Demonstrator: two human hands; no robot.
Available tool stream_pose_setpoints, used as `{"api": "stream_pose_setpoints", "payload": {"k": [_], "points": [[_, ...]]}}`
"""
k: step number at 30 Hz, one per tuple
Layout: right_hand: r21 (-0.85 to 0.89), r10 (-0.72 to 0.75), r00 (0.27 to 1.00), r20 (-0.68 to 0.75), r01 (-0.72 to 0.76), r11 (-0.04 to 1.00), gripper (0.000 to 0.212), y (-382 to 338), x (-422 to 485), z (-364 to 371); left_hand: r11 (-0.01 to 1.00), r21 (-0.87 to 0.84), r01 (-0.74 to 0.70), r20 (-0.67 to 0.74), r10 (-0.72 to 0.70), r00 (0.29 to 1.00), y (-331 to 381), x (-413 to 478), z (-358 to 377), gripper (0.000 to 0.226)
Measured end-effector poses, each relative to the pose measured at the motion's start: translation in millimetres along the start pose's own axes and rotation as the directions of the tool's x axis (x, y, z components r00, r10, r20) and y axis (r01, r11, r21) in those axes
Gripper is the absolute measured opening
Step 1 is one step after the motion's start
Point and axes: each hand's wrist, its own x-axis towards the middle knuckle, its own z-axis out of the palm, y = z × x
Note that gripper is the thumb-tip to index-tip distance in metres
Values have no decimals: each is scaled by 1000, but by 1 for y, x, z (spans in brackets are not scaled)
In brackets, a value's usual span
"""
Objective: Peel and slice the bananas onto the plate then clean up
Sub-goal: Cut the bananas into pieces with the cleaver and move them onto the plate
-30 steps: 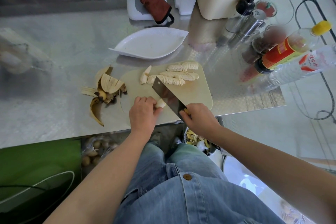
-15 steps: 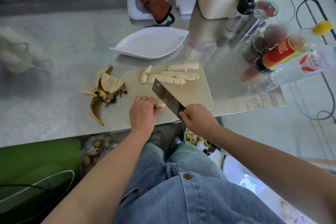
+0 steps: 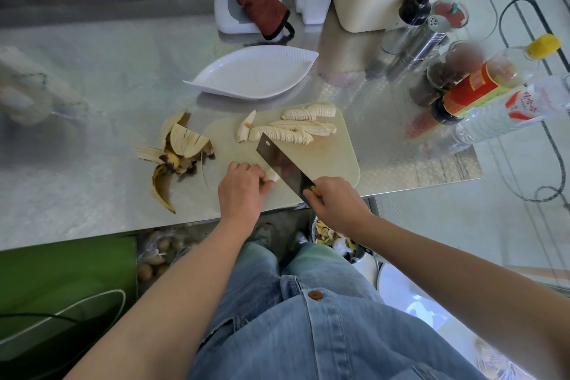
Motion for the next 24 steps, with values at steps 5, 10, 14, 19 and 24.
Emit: {"api": "stream_pose_setpoints", "payload": {"k": [5,10,14,19,24], "points": [[2,4,1000,11,-4,1000,29,-1,2,0,1000,1,4,2,-4,1000,0,0,0,23],[-30,33,998,58,-31,999,29,-2,1,4,1000,-5,12,11,-12,1000,1,0,0,24],[-40,56,996,69,-53,998,31,1,-2,10,1000,-9,6,5,-6,1000,1,0,0,25],[-8,28,999,33,-27,1000,40,1,-2,4,1000,-14,9,0,-9,1000,0,-1,-1,24],[16,10,1000,-5,-10,1000,40,-4,0,-2,1000,-26,-4,-17,4,1000,-5,-3,2,26]]}}
